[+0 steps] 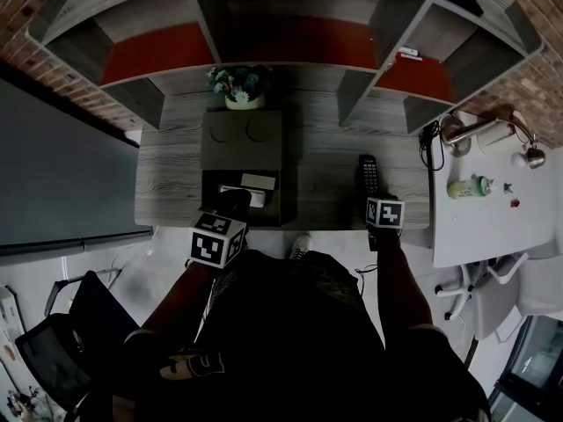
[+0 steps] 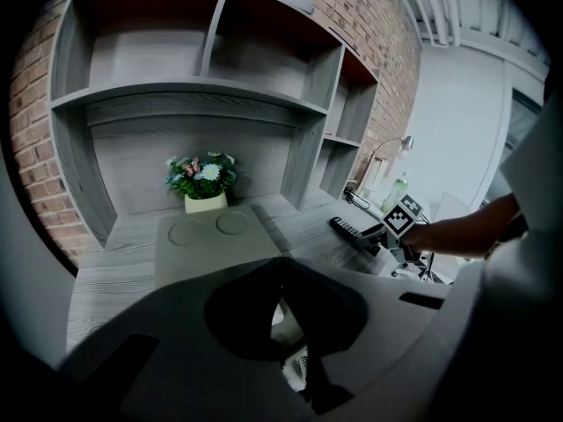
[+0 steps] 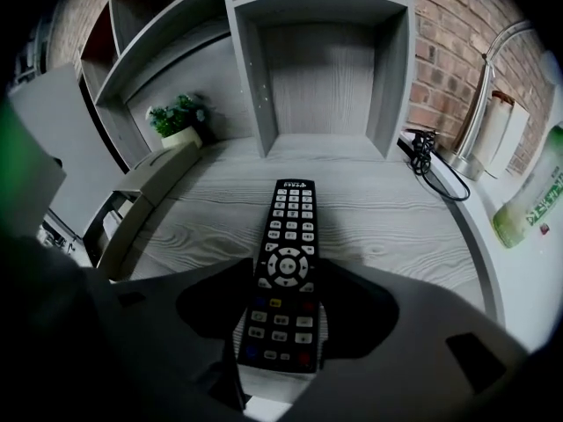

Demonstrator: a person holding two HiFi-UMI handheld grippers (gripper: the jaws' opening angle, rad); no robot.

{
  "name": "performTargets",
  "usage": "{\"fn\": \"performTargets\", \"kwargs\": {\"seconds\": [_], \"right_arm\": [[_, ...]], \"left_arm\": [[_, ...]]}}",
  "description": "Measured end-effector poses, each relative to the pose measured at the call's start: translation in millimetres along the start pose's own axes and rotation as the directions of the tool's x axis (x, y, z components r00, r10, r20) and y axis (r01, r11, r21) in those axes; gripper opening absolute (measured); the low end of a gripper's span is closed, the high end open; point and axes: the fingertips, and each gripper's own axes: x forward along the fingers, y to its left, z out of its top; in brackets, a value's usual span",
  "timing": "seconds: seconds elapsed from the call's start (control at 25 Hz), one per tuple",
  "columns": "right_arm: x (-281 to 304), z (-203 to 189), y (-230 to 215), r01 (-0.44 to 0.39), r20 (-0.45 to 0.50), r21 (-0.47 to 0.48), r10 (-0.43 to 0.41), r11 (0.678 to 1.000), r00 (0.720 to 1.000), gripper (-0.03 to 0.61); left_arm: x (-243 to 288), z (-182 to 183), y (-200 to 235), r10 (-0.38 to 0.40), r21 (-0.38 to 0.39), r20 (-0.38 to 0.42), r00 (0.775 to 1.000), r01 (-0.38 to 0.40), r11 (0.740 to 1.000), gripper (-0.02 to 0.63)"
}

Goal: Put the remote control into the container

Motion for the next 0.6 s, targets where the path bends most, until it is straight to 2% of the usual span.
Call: {"fn": "performTargets", "kwargs": {"seconds": [0.16, 0.28, 0.4, 0.48, 0.52, 0.6], "right_arm": [[-11.0, 4.4, 28.7, -0.030, 0.026, -0.004, 0.030, 1.000, 0.999, 0.235], [-23.1, 14.6, 60.5, -0.082, 0.068, -0.003, 0.082, 0.997, 0.994, 0.235], [-44.0, 30.9, 110.8, -0.164, 0.111, -0.097, 0.175, 0.982, 0.978, 0.235], [-57.4, 39.4, 158.5, -0.224, 0.107, -0.238, 0.255, 0.945, 0.961, 0.235], [-62.3, 42.2, 185.0, -0.254, 0.093, -0.320, 0.297, 0.913, 0.950, 0.235], [-68.2, 43.1, 237.5, -0.307, 0.036, -0.483, 0.369, 0.820, 0.929, 0.235]], "left_arm": [[-15.3, -5.9, 19.5, 0.009, -0.022, 0.010, 1.000, -0.009, 1.000, 0.006], [-29.4, -10.5, 34.4, 0.015, -0.052, 0.028, 0.999, -0.014, 0.999, 0.006], [-44.1, -20.3, 52.4, 0.035, -0.072, 0.029, 0.999, -0.033, 0.997, 0.006], [-53.1, -27.4, 66.5, 0.047, -0.094, 0.032, 0.998, -0.044, 0.995, 0.006], [-57.4, -31.0, 74.2, 0.053, -0.108, 0.032, 0.998, -0.049, 0.993, 0.006], [-66.2, -38.9, 87.9, 0.066, -0.138, 0.025, 0.997, -0.062, 0.988, 0.006]]}}
